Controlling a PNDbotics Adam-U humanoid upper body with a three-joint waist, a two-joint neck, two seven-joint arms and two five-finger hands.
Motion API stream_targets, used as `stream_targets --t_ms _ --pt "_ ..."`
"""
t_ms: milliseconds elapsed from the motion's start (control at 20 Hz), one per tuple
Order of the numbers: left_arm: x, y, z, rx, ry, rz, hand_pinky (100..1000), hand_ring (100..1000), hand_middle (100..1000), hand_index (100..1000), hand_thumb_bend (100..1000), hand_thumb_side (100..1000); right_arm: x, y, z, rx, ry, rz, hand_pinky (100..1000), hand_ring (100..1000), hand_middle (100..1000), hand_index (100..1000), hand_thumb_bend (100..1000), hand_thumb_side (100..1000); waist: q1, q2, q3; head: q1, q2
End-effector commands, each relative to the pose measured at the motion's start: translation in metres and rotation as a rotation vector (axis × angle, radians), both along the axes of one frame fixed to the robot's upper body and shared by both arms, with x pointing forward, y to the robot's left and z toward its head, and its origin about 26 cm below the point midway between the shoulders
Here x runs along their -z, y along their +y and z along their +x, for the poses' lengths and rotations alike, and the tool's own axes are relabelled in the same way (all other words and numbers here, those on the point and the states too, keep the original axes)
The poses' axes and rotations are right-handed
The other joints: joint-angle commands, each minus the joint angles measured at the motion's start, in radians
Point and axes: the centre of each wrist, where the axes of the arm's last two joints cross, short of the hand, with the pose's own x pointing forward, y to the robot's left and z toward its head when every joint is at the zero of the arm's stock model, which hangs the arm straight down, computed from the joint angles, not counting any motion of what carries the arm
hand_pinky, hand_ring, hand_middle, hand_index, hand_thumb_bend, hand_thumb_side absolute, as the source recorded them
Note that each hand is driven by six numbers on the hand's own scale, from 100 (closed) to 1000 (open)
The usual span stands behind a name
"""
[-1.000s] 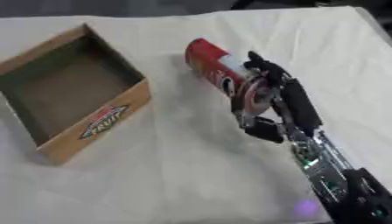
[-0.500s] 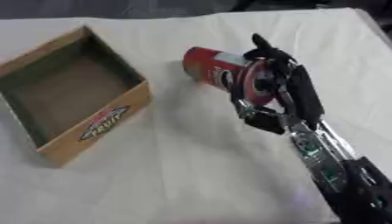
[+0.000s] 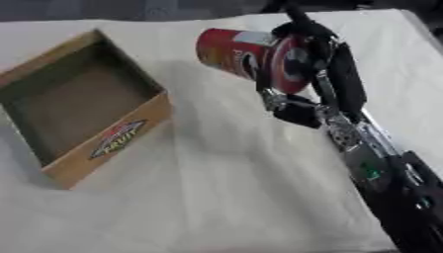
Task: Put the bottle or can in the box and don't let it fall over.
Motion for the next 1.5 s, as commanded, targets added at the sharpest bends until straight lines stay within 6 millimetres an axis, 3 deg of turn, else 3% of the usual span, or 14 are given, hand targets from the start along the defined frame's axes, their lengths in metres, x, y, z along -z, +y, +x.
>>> stream_targets --t_ms 50,700,1150,1500 --pt "-0.006 0.003 -0.001 -0.003 -0.023 0.013 531 802 912 708 100 740 -0.018 -0.001 0.000 -0.017 -0.071 -0.019 100 237 165 163 100 100 -0.005 -0.012 0.000 -0.003 -0.005" --pt "-0.005 0.004 -0.002 -0.005 -0.018 0.021 532 800 912 708 100 736 -0.066 0.052 0.013 -0.215 -0.204 0.036 100 193 145 157 100 100 -0.009 -0.034 0.009 -0.006 0.004" --pt "-0.005 0.004 -0.002 -0.007 -0.019 0.027 534 800 912 708 100 735 -0.071 0.092 0.031 -0.386 -0.121 0.037 100 237 166 165 100 100 -0.019 -0.046 0.034 -0.021 0.009" --pt "-0.008 0.005 -0.001 -0.019 -0.032 0.038 536 800 910 708 100 735 -0.064 0.119 0.045 -0.475 -0.042 0.027 100 282 186 174 100 100 -0.027 -0.046 0.061 -0.042 0.011"
